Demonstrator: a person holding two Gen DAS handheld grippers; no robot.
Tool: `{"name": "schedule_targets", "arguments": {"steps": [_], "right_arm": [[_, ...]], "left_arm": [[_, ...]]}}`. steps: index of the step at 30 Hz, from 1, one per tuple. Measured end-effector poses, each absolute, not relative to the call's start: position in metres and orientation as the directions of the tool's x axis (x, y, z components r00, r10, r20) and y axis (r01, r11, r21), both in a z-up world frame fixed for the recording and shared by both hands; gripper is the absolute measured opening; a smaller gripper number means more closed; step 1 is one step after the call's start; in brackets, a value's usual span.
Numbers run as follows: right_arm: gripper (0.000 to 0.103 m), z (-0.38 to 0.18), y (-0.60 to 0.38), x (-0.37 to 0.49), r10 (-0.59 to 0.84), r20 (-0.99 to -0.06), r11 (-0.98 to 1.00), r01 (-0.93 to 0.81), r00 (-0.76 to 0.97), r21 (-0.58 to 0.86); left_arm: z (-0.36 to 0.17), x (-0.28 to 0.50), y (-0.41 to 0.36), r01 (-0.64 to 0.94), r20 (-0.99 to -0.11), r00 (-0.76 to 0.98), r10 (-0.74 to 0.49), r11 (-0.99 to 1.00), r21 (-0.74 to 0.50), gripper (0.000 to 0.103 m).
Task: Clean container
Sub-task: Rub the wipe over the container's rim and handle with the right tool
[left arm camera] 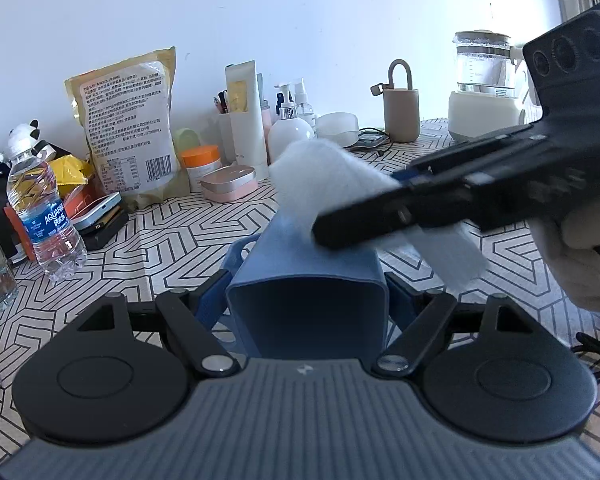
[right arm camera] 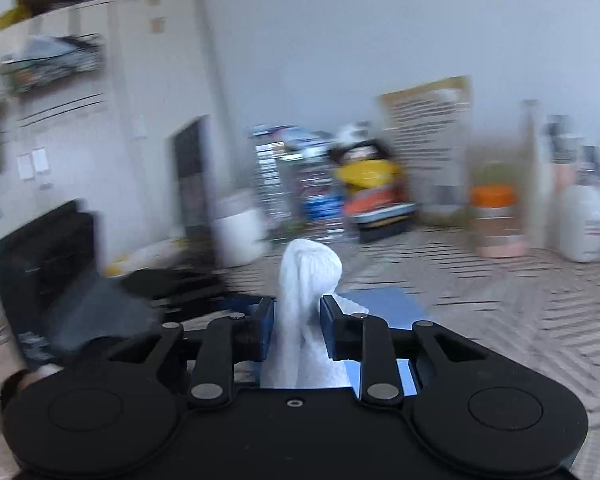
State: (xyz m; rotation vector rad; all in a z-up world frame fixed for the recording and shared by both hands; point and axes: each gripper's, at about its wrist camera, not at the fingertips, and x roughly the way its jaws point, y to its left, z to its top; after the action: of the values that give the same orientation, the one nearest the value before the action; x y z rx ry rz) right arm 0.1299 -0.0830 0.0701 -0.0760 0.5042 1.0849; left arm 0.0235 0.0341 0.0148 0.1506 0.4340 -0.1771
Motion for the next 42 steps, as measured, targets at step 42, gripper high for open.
{"name": "schedule_targets", "arguments": {"steps": [42], "right_arm": [[0.039, 0.071, -0.082, 0.131, 0.714, -0.452, 0.613, -0.789, 0.535, 0.034]], "left_arm": [[0.017, 0.023, 0.033, 0.199, -0.429, 0.893, -0.138, 0.975, 0.101, 0.080]]}}
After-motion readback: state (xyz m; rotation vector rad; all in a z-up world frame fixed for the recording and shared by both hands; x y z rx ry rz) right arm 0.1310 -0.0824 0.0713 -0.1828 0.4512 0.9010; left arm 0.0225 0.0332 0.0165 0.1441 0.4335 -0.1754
